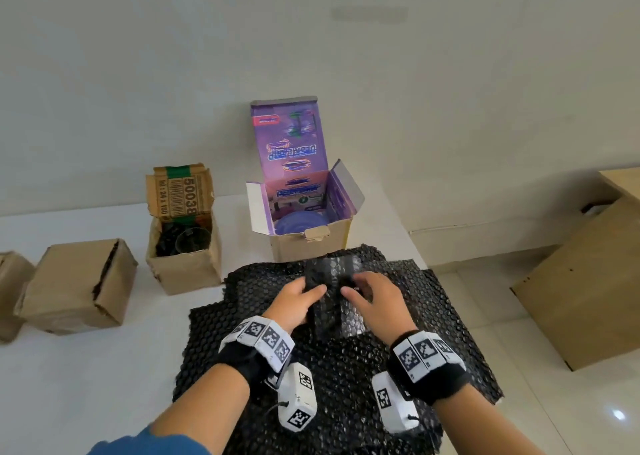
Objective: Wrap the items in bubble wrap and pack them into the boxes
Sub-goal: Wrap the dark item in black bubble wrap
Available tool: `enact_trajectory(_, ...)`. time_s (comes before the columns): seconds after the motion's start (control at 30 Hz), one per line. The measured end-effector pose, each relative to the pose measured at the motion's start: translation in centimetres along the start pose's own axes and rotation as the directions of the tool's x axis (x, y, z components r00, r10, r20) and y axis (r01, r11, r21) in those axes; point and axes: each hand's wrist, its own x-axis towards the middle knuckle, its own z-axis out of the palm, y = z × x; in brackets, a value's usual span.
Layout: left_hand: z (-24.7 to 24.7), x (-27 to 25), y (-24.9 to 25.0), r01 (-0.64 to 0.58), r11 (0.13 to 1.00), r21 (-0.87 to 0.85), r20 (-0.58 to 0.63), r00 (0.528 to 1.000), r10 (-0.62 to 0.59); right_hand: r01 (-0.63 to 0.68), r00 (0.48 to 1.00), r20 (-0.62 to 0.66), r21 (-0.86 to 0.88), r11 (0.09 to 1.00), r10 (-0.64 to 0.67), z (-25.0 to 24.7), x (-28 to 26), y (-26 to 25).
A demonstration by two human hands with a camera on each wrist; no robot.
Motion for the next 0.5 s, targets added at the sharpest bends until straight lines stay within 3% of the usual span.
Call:
enact_trajectory(0.1,-2.6,-0.9,1.3,-0.048,0.999,-0.013,-0.024,0.999,0.048,-0.104,0.991,0.113,0.331,0.938,0.07,1.7,1.3,-3.1)
enact_trajectory(0.23,-6.6,-2.2,2.5,-0.179,0.981,0.073,-0.088,0.979,0.185,-0.256,0.958,0.273,0.692,0.675,0.084,4.1,2.6,-7.2)
enact_trajectory(0.3,-8.8,-2.6,3.2,-0.249,0.955,0.162,-0.148,0.951,0.273,-0.275,0.95,0.309,0.736,0.618,0.056,5.5,3.4,-9.2)
enact_trajectory(0.37,-11.1,-2.7,3.8,-0.271,0.944,0.187,-0.168,0.938,0.302,-0.26,0.95,0.312,0.733,0.629,0.029,7.1,4.4,-11.1)
enact_trajectory(0.5,-15.8,-2.3,5.0,-0.179,0.975,0.134,-0.211,0.956,0.205,-0.231,0.956,0.294,0.719,0.656,0.015,10.4,6.5,-15.0)
